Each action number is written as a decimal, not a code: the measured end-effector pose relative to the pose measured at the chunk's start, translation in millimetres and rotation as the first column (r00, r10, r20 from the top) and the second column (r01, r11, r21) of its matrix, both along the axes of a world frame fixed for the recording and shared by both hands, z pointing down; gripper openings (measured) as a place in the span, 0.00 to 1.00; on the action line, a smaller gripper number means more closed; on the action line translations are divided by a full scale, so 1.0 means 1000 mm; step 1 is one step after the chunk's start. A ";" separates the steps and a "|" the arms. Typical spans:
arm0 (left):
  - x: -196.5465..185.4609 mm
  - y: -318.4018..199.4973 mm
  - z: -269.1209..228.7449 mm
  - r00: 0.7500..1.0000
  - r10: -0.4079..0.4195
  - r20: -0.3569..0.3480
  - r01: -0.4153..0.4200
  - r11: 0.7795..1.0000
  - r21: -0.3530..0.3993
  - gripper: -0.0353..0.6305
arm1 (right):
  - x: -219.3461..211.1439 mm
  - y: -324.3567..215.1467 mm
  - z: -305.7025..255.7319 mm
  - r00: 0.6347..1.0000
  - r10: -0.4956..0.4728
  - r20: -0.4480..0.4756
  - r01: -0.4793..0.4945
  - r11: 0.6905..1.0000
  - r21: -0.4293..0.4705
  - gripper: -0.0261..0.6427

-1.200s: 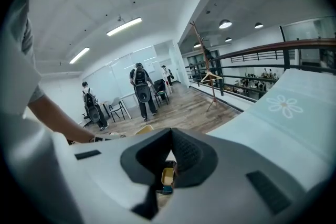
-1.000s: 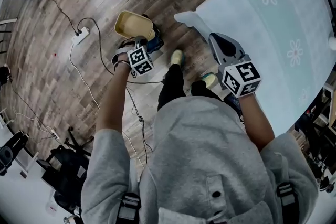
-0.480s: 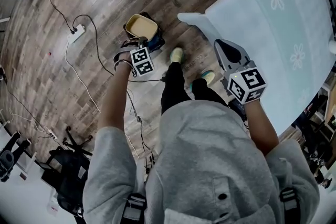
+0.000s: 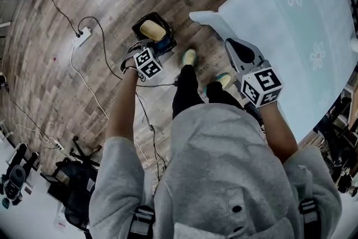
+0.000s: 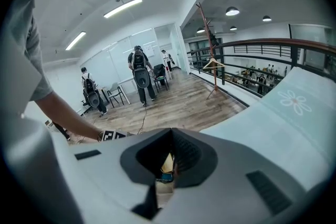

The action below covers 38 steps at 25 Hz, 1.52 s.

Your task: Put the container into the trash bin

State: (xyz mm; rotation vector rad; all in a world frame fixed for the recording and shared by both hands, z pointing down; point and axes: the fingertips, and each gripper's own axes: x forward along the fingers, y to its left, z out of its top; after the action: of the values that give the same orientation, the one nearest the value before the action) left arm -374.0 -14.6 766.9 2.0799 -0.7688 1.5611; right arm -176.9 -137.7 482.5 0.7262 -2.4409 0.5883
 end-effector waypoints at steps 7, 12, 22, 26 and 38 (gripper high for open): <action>0.013 -0.043 -0.061 0.908 -0.308 -0.283 0.351 0.929 0.115 0.32 | 0.003 0.006 -0.008 0.999 0.035 0.005 -0.035 0.999 0.037 0.08; 0.047 -0.074 -0.141 0.825 -0.313 -0.470 0.450 0.867 0.213 0.29 | 0.026 0.006 -0.027 0.995 0.104 0.008 -0.105 0.990 0.096 0.08; 0.177 -0.098 -0.279 0.790 -0.186 -0.584 0.464 0.804 0.372 0.08 | 0.164 0.029 -0.071 0.925 0.373 0.077 -0.380 0.906 0.184 0.08; 0.251 -0.087 -0.340 0.771 -0.066 -0.633 0.409 0.813 0.413 0.08 | 0.229 0.062 -0.098 0.856 0.501 0.132 -0.518 0.828 0.214 0.08; 0.458 0.037 -0.403 0.758 0.164 -0.631 0.223 0.844 0.488 0.08 | 0.431 0.234 -0.131 0.635 0.734 0.241 -0.772 0.590 0.236 0.08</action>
State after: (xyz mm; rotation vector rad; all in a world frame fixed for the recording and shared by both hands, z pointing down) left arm 83.6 22.8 364.3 2.7424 -1.0217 0.4839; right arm 254.3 96.1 351.7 1.9844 -2.2589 0.5334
